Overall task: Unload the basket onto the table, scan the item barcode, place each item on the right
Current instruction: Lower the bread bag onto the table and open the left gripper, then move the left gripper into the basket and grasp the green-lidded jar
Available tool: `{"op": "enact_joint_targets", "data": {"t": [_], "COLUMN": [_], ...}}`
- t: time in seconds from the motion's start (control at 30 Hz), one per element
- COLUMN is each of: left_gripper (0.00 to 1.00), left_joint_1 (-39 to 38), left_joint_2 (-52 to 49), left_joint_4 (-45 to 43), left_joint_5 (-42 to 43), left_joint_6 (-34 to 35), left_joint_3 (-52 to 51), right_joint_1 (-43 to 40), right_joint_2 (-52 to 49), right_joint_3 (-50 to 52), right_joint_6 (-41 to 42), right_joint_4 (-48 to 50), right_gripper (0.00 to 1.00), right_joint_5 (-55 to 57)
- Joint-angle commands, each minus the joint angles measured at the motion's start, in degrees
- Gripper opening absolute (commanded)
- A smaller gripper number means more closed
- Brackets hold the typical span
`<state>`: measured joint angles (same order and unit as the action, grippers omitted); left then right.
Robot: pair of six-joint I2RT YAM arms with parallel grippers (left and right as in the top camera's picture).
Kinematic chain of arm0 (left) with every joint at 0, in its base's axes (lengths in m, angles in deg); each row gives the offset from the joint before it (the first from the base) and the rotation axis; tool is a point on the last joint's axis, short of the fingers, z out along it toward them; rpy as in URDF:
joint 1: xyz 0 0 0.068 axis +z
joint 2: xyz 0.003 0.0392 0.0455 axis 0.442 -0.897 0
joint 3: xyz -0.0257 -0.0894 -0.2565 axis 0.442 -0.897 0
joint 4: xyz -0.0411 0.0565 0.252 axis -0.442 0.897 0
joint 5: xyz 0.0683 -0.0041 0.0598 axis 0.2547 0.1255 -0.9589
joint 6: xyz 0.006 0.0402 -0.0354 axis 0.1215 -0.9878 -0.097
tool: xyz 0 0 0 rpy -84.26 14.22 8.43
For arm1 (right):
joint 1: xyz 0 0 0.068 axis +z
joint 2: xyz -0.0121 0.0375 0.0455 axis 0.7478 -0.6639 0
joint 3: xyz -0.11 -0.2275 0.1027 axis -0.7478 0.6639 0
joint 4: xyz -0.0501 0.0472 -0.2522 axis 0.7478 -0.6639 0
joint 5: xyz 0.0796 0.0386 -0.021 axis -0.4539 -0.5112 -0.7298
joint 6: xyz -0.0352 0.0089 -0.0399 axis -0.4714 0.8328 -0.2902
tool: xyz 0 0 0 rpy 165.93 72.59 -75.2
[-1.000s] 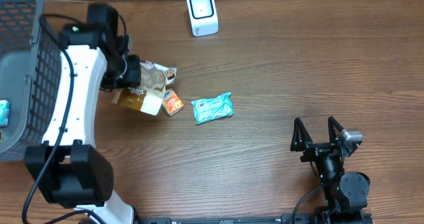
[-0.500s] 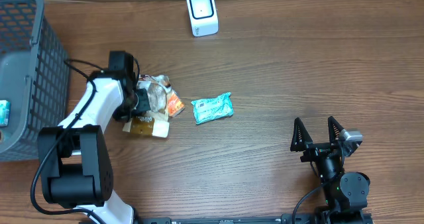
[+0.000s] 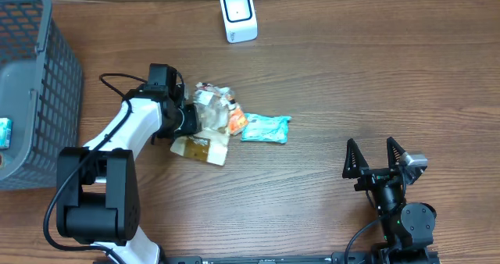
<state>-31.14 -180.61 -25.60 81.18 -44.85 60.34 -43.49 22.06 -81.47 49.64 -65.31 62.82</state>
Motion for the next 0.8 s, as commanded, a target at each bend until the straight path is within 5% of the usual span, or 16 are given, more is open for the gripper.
{"op": "enact_joint_targets", "data": {"t": [0.0,0.07,0.5,0.63,0.77], "left_gripper": [0.48,0.6,0.76,1.0,1.0], "left_joint_1": [0.17,0.15,0.17,0.2,1.81], "left_joint_2": [-0.28,-0.2,13.05,17.49,20.87], "left_joint_4": [-0.2,0.33,15.93,22.99,28.44], "left_joint_5": [1.95,1.99,-1.42,-11.28,-24.2], "left_joint_6": [0.92,1.05,-3.48,-4.0,-3.98], "left_joint_3": [-0.72,-0.09,22.49,32.85,41.31], "right_joint_1": [0.22,0.22,0.22,0.24,0.22], "right_joint_2": [0.68,0.68,0.68,0.68,0.68], "right_joint_3": [0.61,0.61,0.61,0.61,0.61], "right_joint_6": [-0.07,-0.07,-0.07,-0.07,-0.07], "right_joint_4": [0.35,0.35,0.35,0.35,0.35], "right_gripper": [1.0,1.0,1.0,1.0,1.0], "right_joint_5": [0.72,0.7,0.72,0.72,0.7]}}
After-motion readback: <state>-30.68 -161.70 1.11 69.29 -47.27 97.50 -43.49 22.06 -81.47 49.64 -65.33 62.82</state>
